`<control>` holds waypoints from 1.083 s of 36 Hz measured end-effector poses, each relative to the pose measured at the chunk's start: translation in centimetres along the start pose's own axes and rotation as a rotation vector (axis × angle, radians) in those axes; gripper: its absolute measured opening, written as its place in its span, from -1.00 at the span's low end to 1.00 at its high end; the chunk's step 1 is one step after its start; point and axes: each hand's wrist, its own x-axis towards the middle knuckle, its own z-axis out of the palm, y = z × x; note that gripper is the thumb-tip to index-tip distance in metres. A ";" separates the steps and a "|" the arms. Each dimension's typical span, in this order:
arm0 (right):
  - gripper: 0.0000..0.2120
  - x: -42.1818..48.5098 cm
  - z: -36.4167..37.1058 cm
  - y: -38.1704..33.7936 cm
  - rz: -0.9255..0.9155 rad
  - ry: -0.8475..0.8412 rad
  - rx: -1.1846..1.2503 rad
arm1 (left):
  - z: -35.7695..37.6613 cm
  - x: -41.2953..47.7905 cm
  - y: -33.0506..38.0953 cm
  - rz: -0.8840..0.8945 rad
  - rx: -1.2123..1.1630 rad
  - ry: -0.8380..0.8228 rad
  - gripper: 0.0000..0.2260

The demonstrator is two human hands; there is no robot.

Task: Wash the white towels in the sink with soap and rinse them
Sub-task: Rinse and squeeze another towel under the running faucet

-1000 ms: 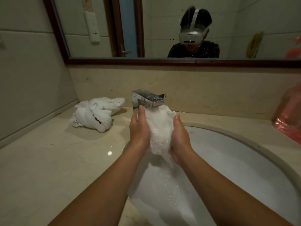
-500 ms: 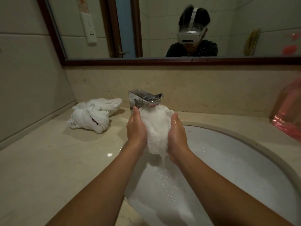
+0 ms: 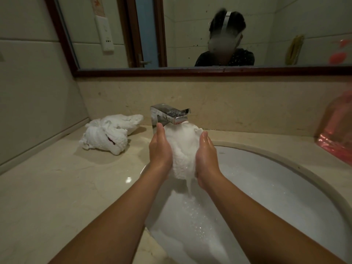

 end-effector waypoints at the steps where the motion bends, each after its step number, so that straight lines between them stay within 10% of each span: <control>1: -0.45 -0.1 0.0 0.0 -0.003 0.003 -0.004 | 0.0 0.0 0.0 0.006 -0.001 -0.002 -0.04; 26: -0.01 1.3 0.0 1.4 -0.019 -0.029 0.091 | -0.3 2.0 -1.8 0.009 -0.030 -0.034 0.09; 39: -0.18 0.7 0.1 1.0 -0.062 0.011 0.058 | -0.3 2.5 -2.2 -0.008 -0.033 -0.043 -0.13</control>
